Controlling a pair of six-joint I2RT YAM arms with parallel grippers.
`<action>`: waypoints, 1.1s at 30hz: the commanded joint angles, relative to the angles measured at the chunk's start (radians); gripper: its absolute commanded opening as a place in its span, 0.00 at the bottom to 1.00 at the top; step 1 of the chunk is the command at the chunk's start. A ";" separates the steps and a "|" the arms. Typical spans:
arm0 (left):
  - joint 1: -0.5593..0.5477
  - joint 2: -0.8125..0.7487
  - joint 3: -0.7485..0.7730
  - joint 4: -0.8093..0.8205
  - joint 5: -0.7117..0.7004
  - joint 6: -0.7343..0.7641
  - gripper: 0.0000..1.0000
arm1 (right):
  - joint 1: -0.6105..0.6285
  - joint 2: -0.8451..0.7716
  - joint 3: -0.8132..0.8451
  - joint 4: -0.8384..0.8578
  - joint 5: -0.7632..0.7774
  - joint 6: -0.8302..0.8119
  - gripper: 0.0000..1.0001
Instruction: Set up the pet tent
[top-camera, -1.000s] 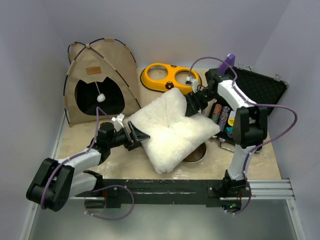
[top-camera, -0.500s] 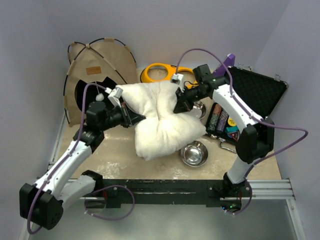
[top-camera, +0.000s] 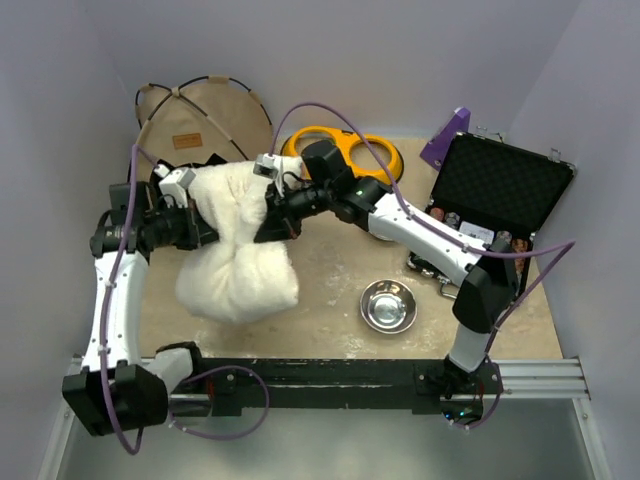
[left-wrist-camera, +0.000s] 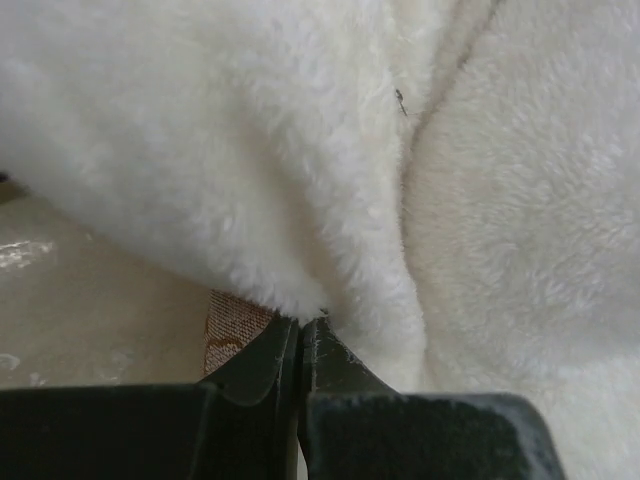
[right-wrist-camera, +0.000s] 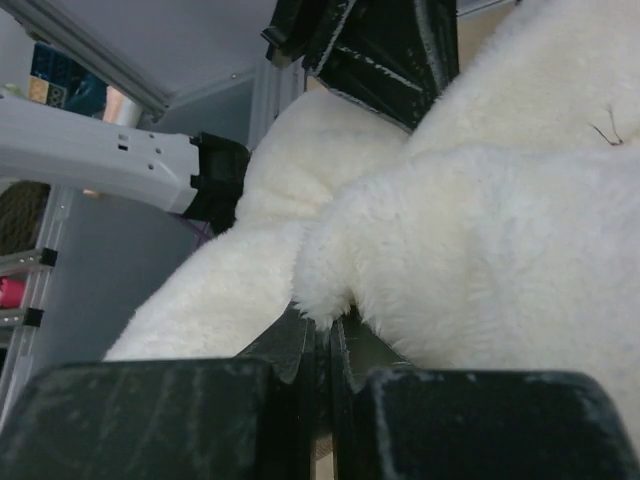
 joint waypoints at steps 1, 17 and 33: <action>0.107 0.058 0.123 -0.116 0.119 0.221 0.00 | 0.054 0.056 0.041 0.298 -0.016 0.236 0.00; 0.401 0.269 0.201 -0.084 -0.092 0.130 0.00 | 0.169 0.497 0.467 0.356 0.313 0.368 0.00; 0.327 0.356 0.092 0.154 -0.044 -0.065 0.00 | 0.086 0.733 0.621 0.445 0.810 0.224 0.55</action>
